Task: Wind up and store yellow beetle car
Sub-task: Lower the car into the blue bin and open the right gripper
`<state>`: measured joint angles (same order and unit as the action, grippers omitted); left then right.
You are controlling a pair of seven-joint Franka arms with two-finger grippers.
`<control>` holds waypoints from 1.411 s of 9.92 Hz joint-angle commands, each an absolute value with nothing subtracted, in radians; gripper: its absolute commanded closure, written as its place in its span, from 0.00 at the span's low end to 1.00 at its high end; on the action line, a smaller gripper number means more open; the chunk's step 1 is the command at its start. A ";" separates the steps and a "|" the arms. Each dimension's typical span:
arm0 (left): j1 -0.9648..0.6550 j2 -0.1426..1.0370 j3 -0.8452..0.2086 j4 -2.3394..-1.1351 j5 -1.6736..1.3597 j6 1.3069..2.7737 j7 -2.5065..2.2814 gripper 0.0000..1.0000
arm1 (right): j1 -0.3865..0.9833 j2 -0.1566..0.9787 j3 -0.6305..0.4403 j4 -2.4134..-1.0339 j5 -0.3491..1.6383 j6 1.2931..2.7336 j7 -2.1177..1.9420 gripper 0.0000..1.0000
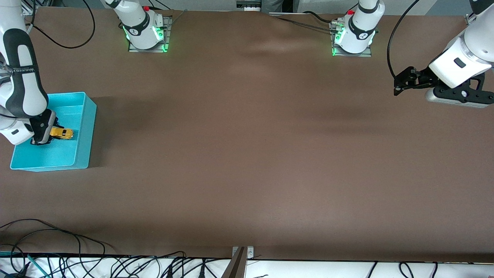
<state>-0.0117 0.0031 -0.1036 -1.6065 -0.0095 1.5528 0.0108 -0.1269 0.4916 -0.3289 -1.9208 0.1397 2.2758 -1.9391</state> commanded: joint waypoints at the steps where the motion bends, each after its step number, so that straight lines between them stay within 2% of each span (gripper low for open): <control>1: -0.008 -0.012 -0.104 -1.612 -0.026 1.545 0.009 0.00 | -0.143 0.524 -0.325 -1.901 0.160 2.275 -1.967 1.00; 10: -0.008 -0.012 -0.104 -1.612 -0.026 1.545 0.009 0.00 | -0.160 0.594 -0.325 -1.861 0.146 2.284 -1.954 1.00; 11: -0.008 -0.012 -0.104 -1.612 -0.026 1.545 0.009 0.00 | -0.160 0.594 -0.325 -1.861 0.146 2.283 -1.950 0.96; 13: -0.006 -0.014 -0.104 -1.612 -0.026 1.545 0.009 0.00 | -0.158 0.595 -0.325 -1.861 0.147 2.281 -1.954 0.11; 14: -0.008 -0.012 -0.104 -1.612 -0.026 1.545 0.009 0.00 | -0.158 0.594 -0.325 -1.861 0.147 2.280 -1.957 0.00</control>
